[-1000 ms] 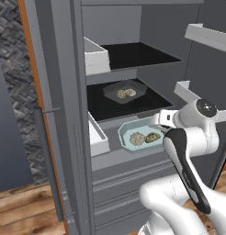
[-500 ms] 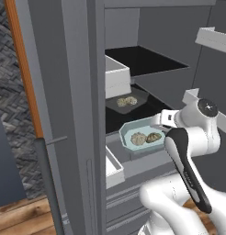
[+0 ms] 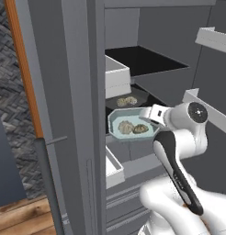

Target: Place two dumplings into each of the tupperware containers and then place the containers in the fridge.

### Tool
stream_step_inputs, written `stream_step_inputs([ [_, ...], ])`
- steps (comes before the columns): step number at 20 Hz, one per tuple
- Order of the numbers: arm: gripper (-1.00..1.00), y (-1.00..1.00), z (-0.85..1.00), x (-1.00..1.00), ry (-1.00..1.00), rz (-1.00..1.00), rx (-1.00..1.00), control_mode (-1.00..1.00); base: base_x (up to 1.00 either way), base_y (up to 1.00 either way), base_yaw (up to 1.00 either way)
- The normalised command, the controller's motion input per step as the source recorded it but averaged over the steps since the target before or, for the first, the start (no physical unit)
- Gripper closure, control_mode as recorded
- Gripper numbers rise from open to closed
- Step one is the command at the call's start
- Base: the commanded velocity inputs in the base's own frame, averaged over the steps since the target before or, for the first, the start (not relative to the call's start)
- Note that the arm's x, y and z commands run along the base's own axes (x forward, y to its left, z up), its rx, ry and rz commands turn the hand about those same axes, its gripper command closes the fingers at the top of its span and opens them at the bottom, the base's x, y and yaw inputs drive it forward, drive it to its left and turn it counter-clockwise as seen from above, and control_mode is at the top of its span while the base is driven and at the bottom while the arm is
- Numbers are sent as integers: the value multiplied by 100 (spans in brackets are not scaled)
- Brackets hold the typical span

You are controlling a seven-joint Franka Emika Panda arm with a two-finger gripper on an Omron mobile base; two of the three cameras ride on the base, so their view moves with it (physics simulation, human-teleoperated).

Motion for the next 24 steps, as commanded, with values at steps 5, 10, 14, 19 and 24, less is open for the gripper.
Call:
stream_step_inputs([
  [5,100,45,0,45,7,-9,0,-100,0,0,0],
  [10,100,55,0,65,6,-5,2,-100,0,0,0],
  [14,100,22,0,67,11,0,7,-100,0,0,0],
  [19,100,30,-8,56,4,0,7,-100,0,0,0],
  [24,100,47,-32,47,1,0,1,-100,0,0,0],
])
